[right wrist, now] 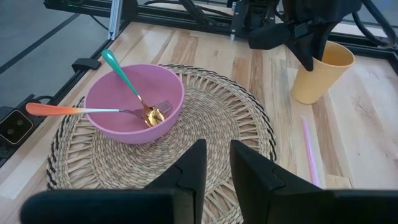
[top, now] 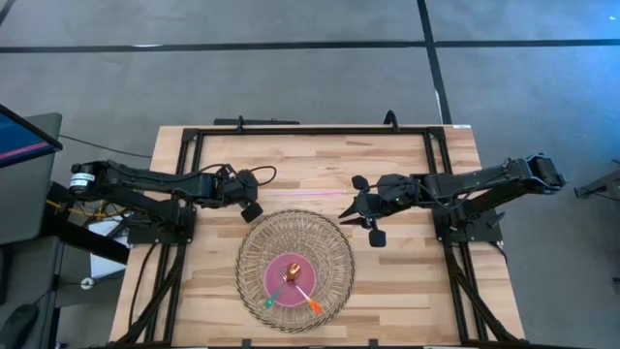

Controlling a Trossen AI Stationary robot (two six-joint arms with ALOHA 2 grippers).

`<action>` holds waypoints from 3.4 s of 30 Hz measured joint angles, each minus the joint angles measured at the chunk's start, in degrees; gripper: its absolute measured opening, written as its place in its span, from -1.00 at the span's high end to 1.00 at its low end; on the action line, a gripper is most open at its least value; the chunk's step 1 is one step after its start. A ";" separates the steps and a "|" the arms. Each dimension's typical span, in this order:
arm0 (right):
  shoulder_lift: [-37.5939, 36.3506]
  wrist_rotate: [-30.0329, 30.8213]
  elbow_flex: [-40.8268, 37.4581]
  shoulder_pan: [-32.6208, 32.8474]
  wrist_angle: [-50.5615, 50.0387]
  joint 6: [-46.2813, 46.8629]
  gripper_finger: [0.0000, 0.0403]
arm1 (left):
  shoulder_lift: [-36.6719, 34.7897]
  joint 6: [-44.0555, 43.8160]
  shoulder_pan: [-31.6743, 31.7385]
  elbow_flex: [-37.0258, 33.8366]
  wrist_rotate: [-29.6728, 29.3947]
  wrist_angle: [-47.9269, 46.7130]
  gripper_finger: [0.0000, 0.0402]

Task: Pick & Place Utensil
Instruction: Put the yellow cup on the brown mat above the pink bowl

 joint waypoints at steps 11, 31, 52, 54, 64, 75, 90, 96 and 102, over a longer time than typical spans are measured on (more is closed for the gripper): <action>0.00 0.00 0.00 0.01 0.00 0.00 0.68 | 0.00 0.31 -0.02 0.00 -0.02 0.66 0.95; 0.00 0.00 0.00 0.01 0.00 0.00 0.68 | 0.00 0.02 -6.66 -0.04 0.69 11.99 0.96; 0.00 0.00 0.00 0.00 0.00 -0.02 0.68 | -0.02 -6.04 -26.14 -0.02 1.46 21.12 0.96; 0.00 0.00 0.00 0.01 0.02 -0.02 0.68 | -0.02 -6.21 -26.76 -0.02 1.44 21.03 0.96; 0.00 0.00 0.00 0.01 0.02 -0.02 0.68 | 0.21 -8.55 -26.95 -0.01 1.06 17.49 0.96; 0.00 0.00 0.00 0.01 0.06 -0.02 0.68 | 4.29 -10.36 -26.52 0.15 1.22 16.66 0.93; 0.00 0.00 0.00 0.01 0.09 -0.02 0.68 | 6.25 -8.83 -25.77 -0.02 2.95 24.22 0.70; 0.00 0.00 0.00 0.01 0.07 -0.02 0.68 | 6.25 -8.76 -25.16 -0.02 2.53 25.88 0.60; 0.00 0.00 0.00 0.01 0.07 -0.02 0.68 | 6.25 -8.74 -23.17 -0.02 2.20 27.67 0.54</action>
